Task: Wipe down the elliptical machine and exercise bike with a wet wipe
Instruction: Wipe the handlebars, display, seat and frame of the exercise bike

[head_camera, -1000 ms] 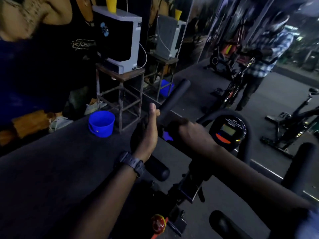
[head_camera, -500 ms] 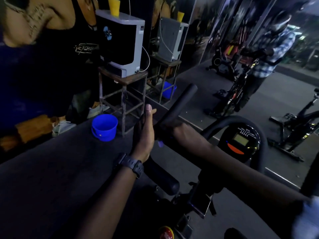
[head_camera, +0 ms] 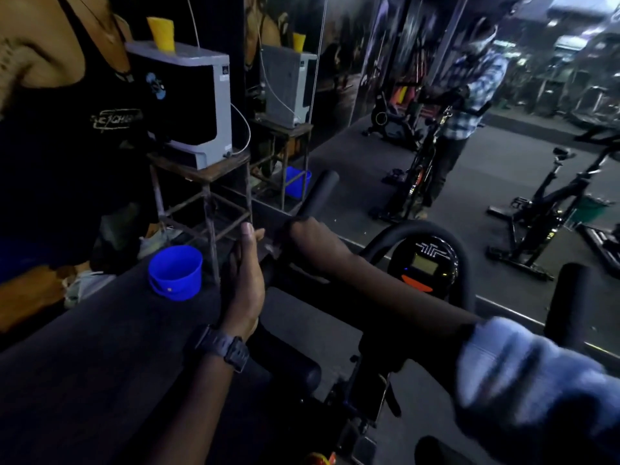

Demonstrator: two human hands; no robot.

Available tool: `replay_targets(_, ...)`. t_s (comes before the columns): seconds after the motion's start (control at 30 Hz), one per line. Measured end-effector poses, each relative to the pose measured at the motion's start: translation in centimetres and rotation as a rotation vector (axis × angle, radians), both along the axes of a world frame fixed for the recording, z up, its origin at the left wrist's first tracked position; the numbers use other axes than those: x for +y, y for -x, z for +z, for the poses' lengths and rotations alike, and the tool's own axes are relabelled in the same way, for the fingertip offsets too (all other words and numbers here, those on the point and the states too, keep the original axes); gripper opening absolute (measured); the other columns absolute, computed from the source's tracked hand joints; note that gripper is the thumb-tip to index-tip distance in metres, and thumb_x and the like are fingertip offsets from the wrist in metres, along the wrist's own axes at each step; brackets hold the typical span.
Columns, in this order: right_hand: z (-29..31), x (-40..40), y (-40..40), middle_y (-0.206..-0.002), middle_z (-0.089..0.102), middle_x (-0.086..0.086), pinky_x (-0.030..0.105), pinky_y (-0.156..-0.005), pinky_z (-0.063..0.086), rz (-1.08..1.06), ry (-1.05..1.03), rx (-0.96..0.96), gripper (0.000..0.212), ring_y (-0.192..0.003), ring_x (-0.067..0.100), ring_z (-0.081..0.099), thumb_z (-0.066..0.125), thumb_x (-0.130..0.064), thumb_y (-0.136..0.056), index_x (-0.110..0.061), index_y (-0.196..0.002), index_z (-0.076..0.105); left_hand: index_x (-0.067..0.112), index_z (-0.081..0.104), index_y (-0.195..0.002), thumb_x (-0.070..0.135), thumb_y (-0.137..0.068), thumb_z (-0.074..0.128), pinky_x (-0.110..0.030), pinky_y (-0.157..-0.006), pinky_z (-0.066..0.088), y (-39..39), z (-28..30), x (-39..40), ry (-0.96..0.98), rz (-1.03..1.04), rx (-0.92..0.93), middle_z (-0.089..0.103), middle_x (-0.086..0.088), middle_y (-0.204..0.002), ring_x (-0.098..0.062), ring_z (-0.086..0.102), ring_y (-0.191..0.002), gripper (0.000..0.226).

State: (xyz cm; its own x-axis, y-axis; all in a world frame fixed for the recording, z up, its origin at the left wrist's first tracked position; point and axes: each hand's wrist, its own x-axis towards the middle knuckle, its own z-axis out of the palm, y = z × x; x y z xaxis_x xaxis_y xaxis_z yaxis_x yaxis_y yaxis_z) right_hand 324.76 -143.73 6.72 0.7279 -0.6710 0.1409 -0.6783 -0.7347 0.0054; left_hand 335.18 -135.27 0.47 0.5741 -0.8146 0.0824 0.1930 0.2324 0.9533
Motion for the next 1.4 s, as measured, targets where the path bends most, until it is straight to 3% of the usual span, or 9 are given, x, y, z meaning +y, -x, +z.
replay_targets(0.2, -0.6, 3.4, -0.3, -0.115, 0.063, 0.025, 0.046, -0.084, 0.054, 0.256, -0.112, -0.038, 0.028, -0.1, 0.036, 0.065, 0.043, -0.008, -0.099, 0.006, -0.117, 0.058, 0.013, 0.065, -0.133, 0.088, -0.083, 0.037, -0.047, -0.115, 0.042, -0.2, 0.6, -0.5, -0.065, -0.001, -0.016, 0.067, -0.006, -0.133, -0.019, 0.061, -0.125, 0.094)
replay_targets(0.4, 3.1, -2.5, 0.8, -0.117, 0.061, 0.02, 0.048, -0.078, 0.052, -0.169, 0.159, 0.021, 0.027, -0.106, 0.04, 0.062, 0.044, -0.008, -0.098, -0.001, -0.119, 0.061, 0.008, 0.05, -0.148, 0.063, -0.103, 0.02, -0.038, -0.117, 0.038, 0.0, 2.0, -2.0, -0.152, -0.183, -0.054, 0.053, -0.009, -0.149, -0.021, 0.053, -0.134, 0.078)
replay_targets(0.57, 2.1, 1.9, 0.0, -0.121, 0.061, 0.019, 0.043, -0.083, 0.049, -0.04, 0.004, 0.102, 0.028, -0.109, 0.038, 0.062, 0.048, -0.014, -0.1, 0.0, -0.122, 0.057, 0.011, 0.043, -0.153, 0.074, -0.097, 0.017, -0.042, -0.119, 0.037, -0.8, 2.4, -3.7, -0.182, -0.224, 0.001, 0.051, -0.008, -0.153, -0.021, 0.05, -0.138, 0.088)
replay_targets(0.7, 4.6, -0.2, 0.1, -0.123, 0.06, 0.017, 0.045, -0.082, 0.051, -0.099, 0.131, 0.169, 0.03, -0.113, 0.038, 0.06, 0.046, -0.018, -0.101, -0.005, -0.126, 0.056, 0.014, 0.057, -0.14, 0.081, -0.092, 0.023, -0.023, -0.105, 0.047, 0.0, 2.5, -3.4, -0.126, -0.241, -0.031, 0.067, 0.0, -0.134, -0.008, 0.062, -0.122, 0.089)
replay_targets(0.87, 7.3, -5.3, 0.6, -0.125, 0.06, 0.02, 0.046, -0.086, 0.051, -0.354, 0.166, 0.018, 0.032, -0.113, 0.041, 0.059, 0.051, -0.009, -0.096, -0.006, -0.128, 0.057, 0.013, 0.051, -0.145, 0.081, -0.089, 0.028, -0.033, -0.114, 0.038, 0.5, 2.1, -3.0, -0.11, -0.18, -0.077, 0.054, -0.002, -0.145, -0.016, 0.053, -0.131, 0.091)
replay_targets(0.93, 4.8, -2.4, -0.2, -0.12, 0.06, 0.02, 0.045, -0.083, 0.052, -0.259, 0.119, 0.072, 0.028, -0.109, 0.04, 0.061, 0.045, -0.01, -0.1, -0.002, -0.124, 0.057, 0.009, 0.048, -0.148, 0.068, -0.101, 0.027, -0.037, -0.119, 0.036, 0.6, 1.9, -3.1, -0.076, -0.179, -0.057, 0.052, -0.008, -0.15, -0.018, 0.051, -0.136, 0.079)
replay_targets(1.1, 2.4, 2.1, -0.7, -0.116, 0.063, 0.016, 0.044, -0.077, 0.053, -0.089, 0.051, 0.134, 0.028, -0.103, 0.037, 0.065, 0.039, -0.017, -0.103, -0.003, -0.12, 0.056, 0.016, 0.061, -0.138, 0.1, -0.068, 0.03, -0.043, -0.118, 0.039, 0.3, 1.4, -3.2, -0.05, -0.12, -0.086, 0.063, -0.001, -0.14, -0.013, 0.056, -0.132, 0.114)
replay_targets(1.27, 7.0, -6.5, 0.5, -0.118, 0.062, 0.018, 0.039, -0.078, 0.048, -0.473, 0.135, -0.144, 0.027, -0.11, 0.038, 0.061, 0.057, -0.014, -0.094, -0.009, -0.119, 0.064, 0.036, 0.06, -0.121, 0.088, -0.074, 0.027, -0.045, -0.117, 0.039, 0.5, 1.6, -2.6, -0.031, -0.144, -0.124, 0.063, 0.001, -0.138, -0.012, 0.057, -0.129, 0.078)
replay_targets(1.4, 1.8, -1.5, -1.0, -0.115, 0.06, 0.018, 0.042, -0.079, 0.051, -0.345, 0.041, -0.169, 0.024, -0.106, 0.037, 0.061, 0.053, -0.013, -0.096, -0.006, -0.116, 0.064, 0.028, 0.066, -0.125, 0.095, -0.073, 0.027, -0.046, -0.118, 0.039, 0.3, 1.2, -2.8, -0.038, -0.14, -0.101, 0.065, -0.001, -0.138, -0.013, 0.057, -0.131, 0.094)
